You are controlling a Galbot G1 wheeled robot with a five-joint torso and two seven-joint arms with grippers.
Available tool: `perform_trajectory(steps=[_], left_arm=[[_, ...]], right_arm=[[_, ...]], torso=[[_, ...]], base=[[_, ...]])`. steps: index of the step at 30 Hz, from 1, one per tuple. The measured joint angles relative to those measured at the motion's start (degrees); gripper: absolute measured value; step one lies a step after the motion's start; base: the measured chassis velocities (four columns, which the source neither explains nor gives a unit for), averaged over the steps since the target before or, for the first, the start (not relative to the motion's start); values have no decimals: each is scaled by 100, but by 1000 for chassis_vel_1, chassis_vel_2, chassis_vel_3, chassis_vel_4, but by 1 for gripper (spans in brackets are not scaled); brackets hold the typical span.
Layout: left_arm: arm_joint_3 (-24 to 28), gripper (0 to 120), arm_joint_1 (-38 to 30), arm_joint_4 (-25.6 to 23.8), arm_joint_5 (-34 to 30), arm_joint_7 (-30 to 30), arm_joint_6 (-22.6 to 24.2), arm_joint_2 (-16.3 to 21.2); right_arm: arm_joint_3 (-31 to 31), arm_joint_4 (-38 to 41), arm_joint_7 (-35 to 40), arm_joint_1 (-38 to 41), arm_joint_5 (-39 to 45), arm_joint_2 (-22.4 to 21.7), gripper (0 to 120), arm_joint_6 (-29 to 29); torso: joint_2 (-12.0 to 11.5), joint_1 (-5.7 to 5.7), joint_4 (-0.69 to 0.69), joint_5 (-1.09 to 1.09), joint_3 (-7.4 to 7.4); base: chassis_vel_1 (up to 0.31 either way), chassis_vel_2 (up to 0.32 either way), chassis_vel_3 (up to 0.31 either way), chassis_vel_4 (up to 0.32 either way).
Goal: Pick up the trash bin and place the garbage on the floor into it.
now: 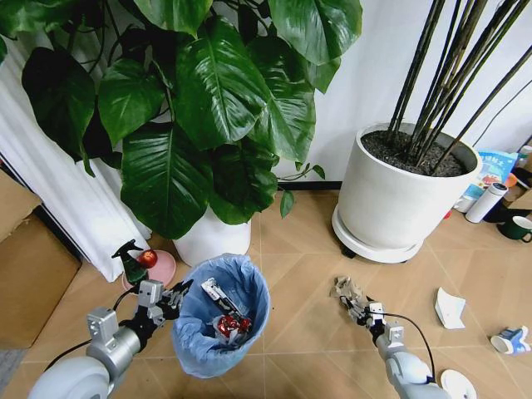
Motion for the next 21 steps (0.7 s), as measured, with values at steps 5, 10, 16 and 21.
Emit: perform_trajectory(steps=[5, 10, 16, 21], left_arm=[[3, 0, -11, 1, -33, 0, 0, 9], [26, 0, -49, 1, -64, 1, 0, 20], [146, 0, -141, 46, -106, 4, 0, 96], [335, 0, -316, 136, -108, 15, 0, 97]], right_arm=[[-30, -2, 35, 7, 79, -32, 34, -39], [-42, 32, 46, -19, 135, -35, 19, -61], [-43, 308, 46, -229, 317, -81, 0, -70], [16, 817, 37, -542, 561, -144, 0, -86]], torso=[[0, 0, 0, 0, 0], [0, 0, 1, 0, 0], [0, 0, 0, 0, 0], [0, 0, 0, -1, -1]], base=[[0, 0, 0, 0], [0, 0, 0, 0], [0, 0, 0, 0], [0, 0, 0, 0]])
